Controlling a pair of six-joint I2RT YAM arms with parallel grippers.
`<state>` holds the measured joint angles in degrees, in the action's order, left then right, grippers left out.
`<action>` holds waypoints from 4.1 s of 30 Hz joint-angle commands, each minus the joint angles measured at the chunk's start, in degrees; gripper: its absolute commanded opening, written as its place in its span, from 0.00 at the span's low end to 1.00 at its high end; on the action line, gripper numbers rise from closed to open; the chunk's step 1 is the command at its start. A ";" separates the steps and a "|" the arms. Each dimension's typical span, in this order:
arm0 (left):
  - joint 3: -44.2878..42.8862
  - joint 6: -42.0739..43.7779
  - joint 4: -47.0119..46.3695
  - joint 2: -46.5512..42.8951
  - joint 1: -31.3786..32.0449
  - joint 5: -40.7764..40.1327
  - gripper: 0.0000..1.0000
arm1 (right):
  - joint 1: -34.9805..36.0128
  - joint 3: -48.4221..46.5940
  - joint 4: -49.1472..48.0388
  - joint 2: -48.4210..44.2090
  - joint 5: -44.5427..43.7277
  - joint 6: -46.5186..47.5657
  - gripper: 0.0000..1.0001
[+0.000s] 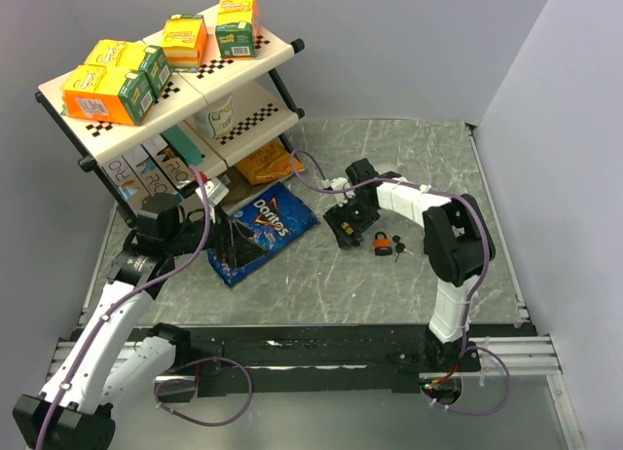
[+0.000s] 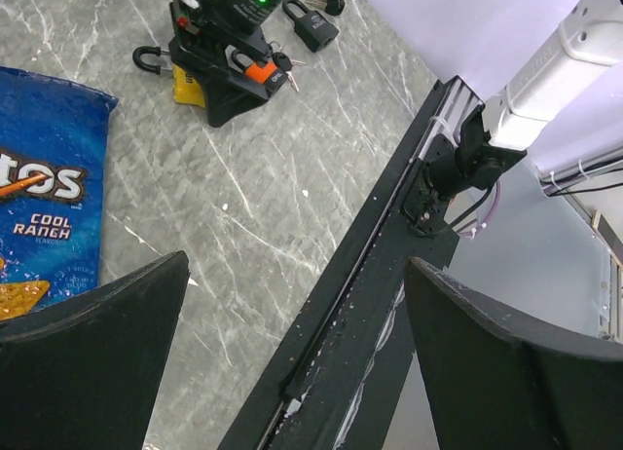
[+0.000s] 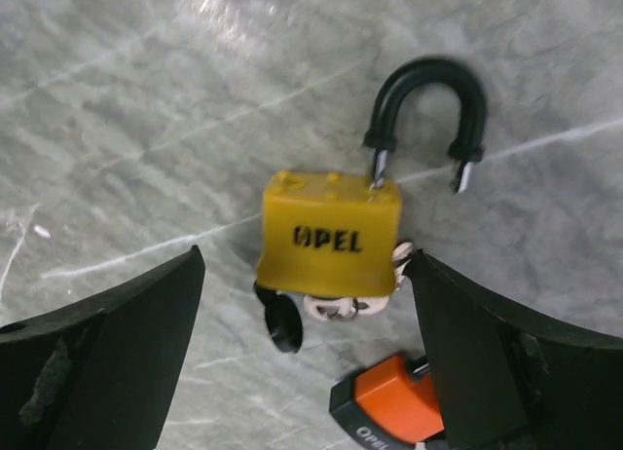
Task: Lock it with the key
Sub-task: Pick up the lock from the center of the board, then lock the lock.
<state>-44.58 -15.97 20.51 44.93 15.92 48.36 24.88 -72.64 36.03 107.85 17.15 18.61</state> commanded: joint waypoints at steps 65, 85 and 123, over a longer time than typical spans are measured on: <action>13.63 58.67 -18.22 -12.93 23.36 -7.30 0.66 | 12.12 -15.42 47.81 -16.18 51.23 31.40 0.00; 14.08 67.38 -19.72 -7.14 36.98 -16.89 0.44 | 15.37 -15.60 49.13 -14.34 52.81 32.01 0.00; -1.73 20.30 -17.78 -6.61 32.25 -15.76 0.01 | 1.66 -3.31 2.74 -47.19 28.99 4.77 1.00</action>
<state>-41.19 16.19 10.22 38.02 50.13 28.08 26.17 -83.05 53.01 69.49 50.63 31.24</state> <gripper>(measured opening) 0.081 0.994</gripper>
